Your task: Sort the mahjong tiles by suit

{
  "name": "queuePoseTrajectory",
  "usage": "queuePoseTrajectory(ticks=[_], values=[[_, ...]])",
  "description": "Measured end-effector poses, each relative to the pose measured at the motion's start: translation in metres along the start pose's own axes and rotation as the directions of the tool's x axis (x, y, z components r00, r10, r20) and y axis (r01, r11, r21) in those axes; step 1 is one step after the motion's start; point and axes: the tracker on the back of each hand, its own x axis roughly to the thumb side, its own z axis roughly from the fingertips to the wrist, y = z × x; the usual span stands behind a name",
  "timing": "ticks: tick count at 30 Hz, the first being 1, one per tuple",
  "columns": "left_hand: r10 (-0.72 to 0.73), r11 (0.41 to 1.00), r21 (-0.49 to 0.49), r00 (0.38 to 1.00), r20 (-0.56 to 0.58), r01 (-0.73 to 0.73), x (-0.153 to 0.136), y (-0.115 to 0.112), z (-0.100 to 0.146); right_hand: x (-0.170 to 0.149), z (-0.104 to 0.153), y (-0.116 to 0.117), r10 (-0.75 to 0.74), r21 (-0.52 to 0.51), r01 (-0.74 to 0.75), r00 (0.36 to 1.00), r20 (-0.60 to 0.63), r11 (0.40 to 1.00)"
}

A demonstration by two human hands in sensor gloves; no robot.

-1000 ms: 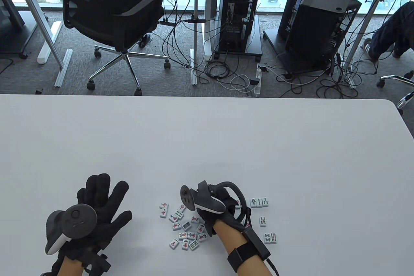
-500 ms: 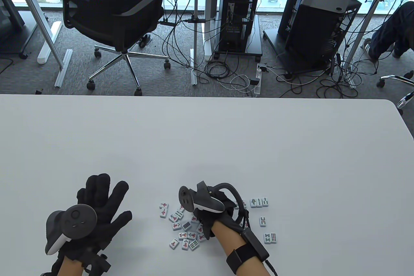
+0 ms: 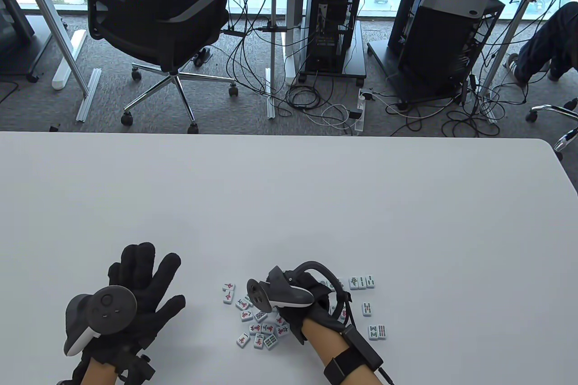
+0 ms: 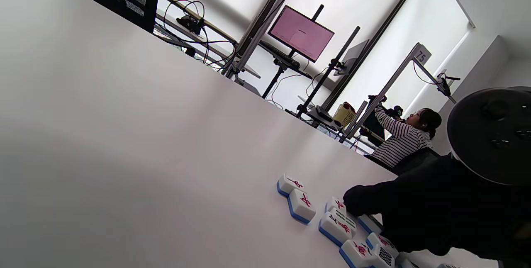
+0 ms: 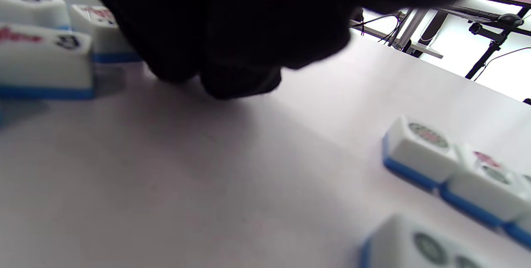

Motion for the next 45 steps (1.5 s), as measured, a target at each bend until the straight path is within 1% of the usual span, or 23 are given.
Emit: queuePoseTrajectory(ticks=[4,6,8,11,14,17,19,21,25,29,32,36,37,42,45], values=[[0.002,1.0,0.0,1.0,0.001,-0.002,0.0,0.0,0.0,-0.003,0.0,0.002,-0.028,0.002,0.028,1.0,0.009,1.0],[0.002,1.0,0.0,1.0,0.002,-0.002,0.001,0.0,0.0,-0.006,0.005,0.001,-0.028,-0.02,0.028,0.999,0.014,0.999],[0.002,1.0,0.002,1.0,0.004,-0.002,0.001,0.0,0.0,-0.012,0.017,-0.004,-0.04,-0.1,0.041,0.999,0.012,0.994],[0.004,1.0,0.001,1.0,0.002,-0.004,0.001,0.0,0.0,-0.025,0.039,-0.011,-0.094,-0.142,0.093,0.996,-0.005,0.985],[-0.001,1.0,-0.003,1.0,0.001,0.001,0.001,0.0,0.0,-0.047,0.065,-0.013,-0.132,-0.114,0.125,0.99,-0.053,0.986],[-0.009,1.0,-0.009,1.0,-0.001,0.009,0.002,-0.001,0.0,-0.069,0.091,-0.008,-0.139,-0.086,0.129,0.984,-0.113,0.988],[-0.013,1.0,-0.013,1.0,-0.003,0.013,0.002,-0.002,-0.001,-0.081,0.106,-0.002,-0.155,-0.066,0.147,0.977,-0.143,0.987],[-0.018,1.0,-0.019,1.0,-0.007,0.018,0.001,-0.003,-0.001,-0.093,0.121,0.009,-0.17,-0.018,0.17,0.968,-0.182,0.985],[-0.023,0.999,-0.026,1.0,-0.01,0.023,0.002,-0.004,-0.001,-0.102,0.14,0.029,-0.171,0.033,0.182,0.962,-0.212,0.983],[-0.029,0.999,-0.03,1.0,-0.008,0.029,0.002,-0.005,-0.002,-0.1,0.147,0.044,-0.163,0.052,0.177,0.964,-0.209,0.983],[-0.034,0.999,-0.041,0.999,-0.013,0.033,0.002,-0.007,-0.002,-0.097,0.147,0.049,-0.136,0.042,0.148,0.97,-0.201,0.988],[-0.036,0.998,-0.045,0.999,-0.013,0.035,0.002,-0.008,-0.002,-0.092,0.145,0.058,-0.098,0.057,0.112,0.974,-0.204,0.992],[-0.035,0.998,-0.045,0.999,-0.013,0.035,0.002,-0.008,-0.002,-0.091,0.146,0.058,-0.089,0.036,0.099,0.975,-0.205,0.994],[-0.034,0.998,-0.048,0.999,-0.013,0.033,0.003,-0.008,-0.003,-0.089,0.147,0.059,-0.08,0.045,0.091,0.973,-0.217,0.995],[-0.034,0.998,-0.048,0.999,-0.011,0.034,0.003,-0.008,-0.003,-0.088,0.149,0.052,-0.083,0.044,0.094,0.972,-0.219,0.995]])
